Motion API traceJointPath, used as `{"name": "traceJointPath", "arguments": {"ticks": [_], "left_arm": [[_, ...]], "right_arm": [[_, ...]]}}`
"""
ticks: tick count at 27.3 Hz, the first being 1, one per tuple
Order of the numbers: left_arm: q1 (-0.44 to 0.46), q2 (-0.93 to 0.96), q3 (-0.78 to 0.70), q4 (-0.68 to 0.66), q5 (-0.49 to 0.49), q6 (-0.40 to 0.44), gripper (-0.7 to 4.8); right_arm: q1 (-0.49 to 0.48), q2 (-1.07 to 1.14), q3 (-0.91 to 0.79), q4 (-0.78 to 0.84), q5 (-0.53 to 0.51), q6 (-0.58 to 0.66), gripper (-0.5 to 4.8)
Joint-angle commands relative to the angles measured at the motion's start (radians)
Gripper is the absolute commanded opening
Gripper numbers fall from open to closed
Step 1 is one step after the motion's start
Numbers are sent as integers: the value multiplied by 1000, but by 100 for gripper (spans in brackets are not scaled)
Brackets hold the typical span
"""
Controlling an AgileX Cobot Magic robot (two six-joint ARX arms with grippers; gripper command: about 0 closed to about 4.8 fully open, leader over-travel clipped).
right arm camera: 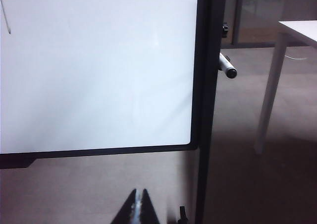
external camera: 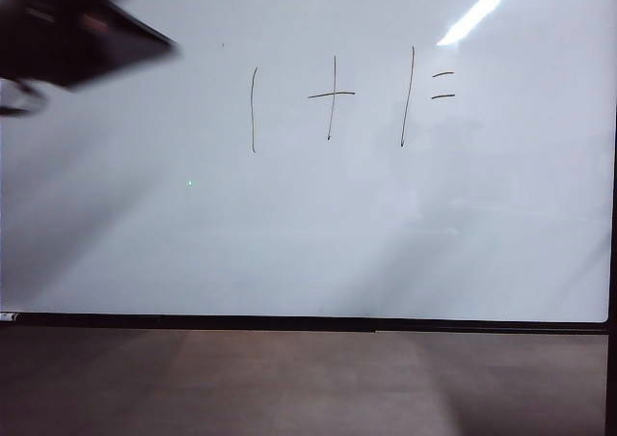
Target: Reach to the right to find the marker pen, pick it up, and write the answer to the math problem on the whiteboard.
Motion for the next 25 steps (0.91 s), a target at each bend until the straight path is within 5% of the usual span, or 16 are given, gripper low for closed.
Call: {"name": "traceJointPath", "arguments": {"ticks": [1,16,25], "left_arm": [[-74,143,120,-23,5,6,27],[-338,514,405,-85,11,129,27],[-362,516,411,-89,11,137,27]], "right_arm": [[0,-1,-4,9,1,0,-5],[0,-1,-4,9,1,0,-5],[0,-1,-4,9,1,0,-5]]}}
